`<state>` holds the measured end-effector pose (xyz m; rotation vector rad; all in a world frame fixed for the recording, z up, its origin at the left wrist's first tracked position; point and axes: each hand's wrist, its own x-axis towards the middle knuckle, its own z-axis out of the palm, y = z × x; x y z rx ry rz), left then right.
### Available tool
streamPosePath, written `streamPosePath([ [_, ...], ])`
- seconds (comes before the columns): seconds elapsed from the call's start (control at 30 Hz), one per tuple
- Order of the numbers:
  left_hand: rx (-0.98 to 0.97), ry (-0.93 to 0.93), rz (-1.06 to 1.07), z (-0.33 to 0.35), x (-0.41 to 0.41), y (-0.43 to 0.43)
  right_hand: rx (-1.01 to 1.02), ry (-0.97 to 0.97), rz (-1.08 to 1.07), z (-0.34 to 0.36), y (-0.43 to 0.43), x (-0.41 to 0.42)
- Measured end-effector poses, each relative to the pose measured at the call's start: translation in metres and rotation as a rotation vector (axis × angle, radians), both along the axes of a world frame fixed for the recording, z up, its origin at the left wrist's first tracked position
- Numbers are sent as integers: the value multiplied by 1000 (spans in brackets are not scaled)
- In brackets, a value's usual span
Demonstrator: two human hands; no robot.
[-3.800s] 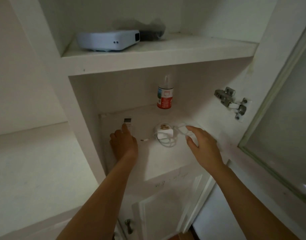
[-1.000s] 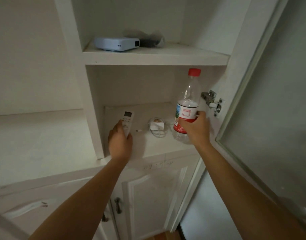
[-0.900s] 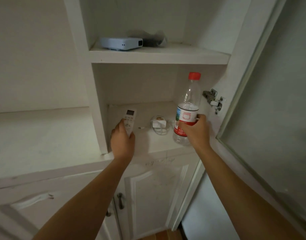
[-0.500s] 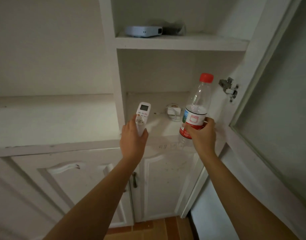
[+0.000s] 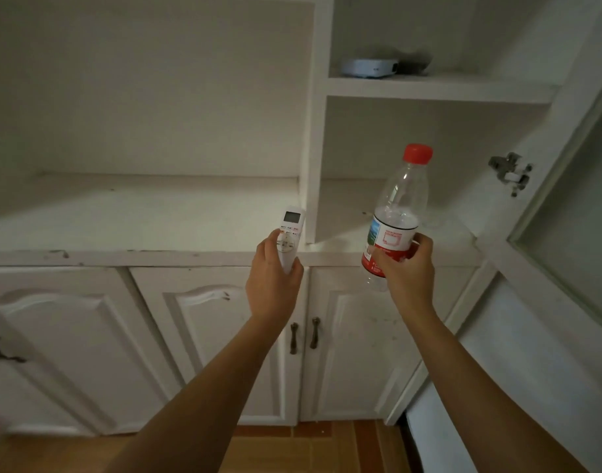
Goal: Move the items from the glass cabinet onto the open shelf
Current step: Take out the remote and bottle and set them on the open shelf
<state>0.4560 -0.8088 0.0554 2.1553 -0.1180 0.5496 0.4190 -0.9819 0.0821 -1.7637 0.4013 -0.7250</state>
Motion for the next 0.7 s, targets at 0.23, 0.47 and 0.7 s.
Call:
streamPosePath([
  [0.23,-35,32,165,-9,-32,112,13,23,173,-11,106,-12],
  [0.47,-36,44,378,-9,-63,218,27,35,347,-16,207,-6],
  [0.7,-5,16,515,-12,-85,293,29,19,504,-24,286,-2],
])
